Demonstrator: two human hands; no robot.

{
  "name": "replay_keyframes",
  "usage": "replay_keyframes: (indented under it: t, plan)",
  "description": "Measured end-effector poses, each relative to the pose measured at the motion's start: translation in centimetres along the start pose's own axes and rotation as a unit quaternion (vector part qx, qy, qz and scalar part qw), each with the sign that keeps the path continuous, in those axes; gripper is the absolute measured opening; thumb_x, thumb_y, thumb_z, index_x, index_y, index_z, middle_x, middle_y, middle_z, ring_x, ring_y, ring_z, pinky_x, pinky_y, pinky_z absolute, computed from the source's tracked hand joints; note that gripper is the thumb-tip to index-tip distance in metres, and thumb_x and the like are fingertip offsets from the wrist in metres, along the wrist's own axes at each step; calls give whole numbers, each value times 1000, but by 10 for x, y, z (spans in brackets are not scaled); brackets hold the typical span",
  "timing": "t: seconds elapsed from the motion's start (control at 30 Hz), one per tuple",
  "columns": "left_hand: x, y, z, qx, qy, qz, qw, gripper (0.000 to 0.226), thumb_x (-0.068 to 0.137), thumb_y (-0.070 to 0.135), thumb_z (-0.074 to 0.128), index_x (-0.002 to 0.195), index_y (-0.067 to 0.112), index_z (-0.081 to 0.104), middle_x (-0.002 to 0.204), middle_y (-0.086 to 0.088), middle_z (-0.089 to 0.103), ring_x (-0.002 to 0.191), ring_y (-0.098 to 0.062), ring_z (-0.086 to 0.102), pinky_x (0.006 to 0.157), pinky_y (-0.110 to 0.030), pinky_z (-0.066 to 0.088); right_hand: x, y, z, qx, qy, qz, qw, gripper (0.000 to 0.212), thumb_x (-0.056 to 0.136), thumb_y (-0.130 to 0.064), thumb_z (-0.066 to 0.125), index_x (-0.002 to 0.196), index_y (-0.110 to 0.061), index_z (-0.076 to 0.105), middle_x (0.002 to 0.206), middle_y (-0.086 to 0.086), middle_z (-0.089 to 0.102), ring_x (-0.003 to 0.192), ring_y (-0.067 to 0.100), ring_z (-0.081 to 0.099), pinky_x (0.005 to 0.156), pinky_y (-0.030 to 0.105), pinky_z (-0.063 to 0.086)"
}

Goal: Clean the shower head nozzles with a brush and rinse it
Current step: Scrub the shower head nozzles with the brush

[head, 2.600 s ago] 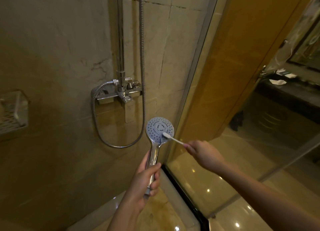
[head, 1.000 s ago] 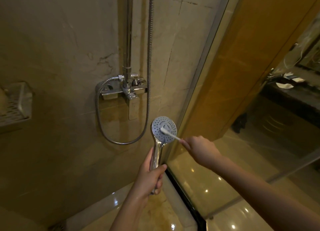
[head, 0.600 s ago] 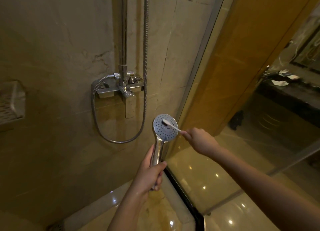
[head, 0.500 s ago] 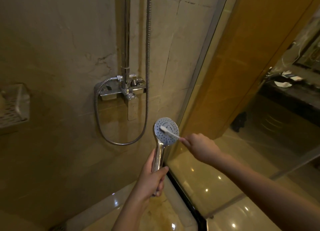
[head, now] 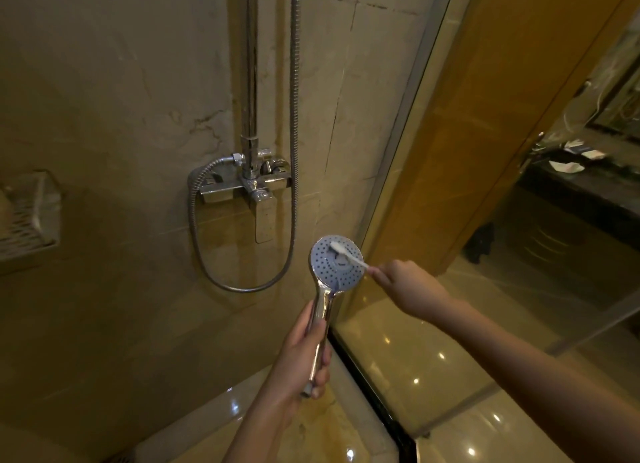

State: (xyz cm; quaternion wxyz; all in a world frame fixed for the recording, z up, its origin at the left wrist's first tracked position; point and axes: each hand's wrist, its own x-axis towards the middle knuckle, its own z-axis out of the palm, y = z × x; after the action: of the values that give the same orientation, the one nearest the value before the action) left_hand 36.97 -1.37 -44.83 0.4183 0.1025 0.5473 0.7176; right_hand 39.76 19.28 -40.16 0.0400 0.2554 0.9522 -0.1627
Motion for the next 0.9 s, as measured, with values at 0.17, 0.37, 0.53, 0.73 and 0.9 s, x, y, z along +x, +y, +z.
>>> replay_keyframes:
  t: [0.17, 0.37, 0.53, 0.73, 0.9]
  plan:
    - [1, 4, -1, -47, -15, -23, 998, 28, 94, 33, 45, 110, 55, 50, 55, 0, 43, 34, -6, 33, 31, -12, 23, 5, 11, -13, 4, 32, 27, 999, 45, 98, -47, 34, 83, -11, 58, 66, -2, 52, 54, 11, 49, 54, 27, 48]
    - [3, 7, -5, -113, -12, -45, 992, 28, 94, 26, 43, 107, 48, 54, 51, 0, 43, 31, -5, 31, 27, -10, 21, -2, 10, -3, -20, 20, 5, 1000, 46, 97, -49, 34, 84, -13, 59, 68, -1, 55, 58, 13, 53, 59, 30, 52]
    - [2, 9, 0, -216, -21, -80, 973, 23, 95, 23, 41, 110, 33, 55, 49, -1, 42, 26, -3, 31, 24, -7, 22, -6, 11, 1, -34, 7, -11, 999, 48, 96, -52, 32, 82, -14, 58, 66, -2, 54, 58, 14, 54, 53, 28, 47]
    - [6, 9, 4, -231, -24, -91, 968, 21, 95, 24, 42, 110, 32, 54, 50, 0, 42, 26, -3, 31, 24, -7, 22, -4, 13, -14, -69, 28, -10, 997, 49, 95, -55, 30, 77, -17, 55, 68, 0, 57, 60, 16, 57, 59, 33, 55]
    - [7, 13, 1, -242, -25, -80, 967, 21, 94, 24, 42, 107, 31, 56, 49, 0, 40, 25, -2, 30, 23, -7, 20, -13, 9, -7, -98, 9, -43, 994, 49, 95, -56, 28, 84, -18, 57, 71, -3, 56, 61, 12, 55, 61, 29, 54]
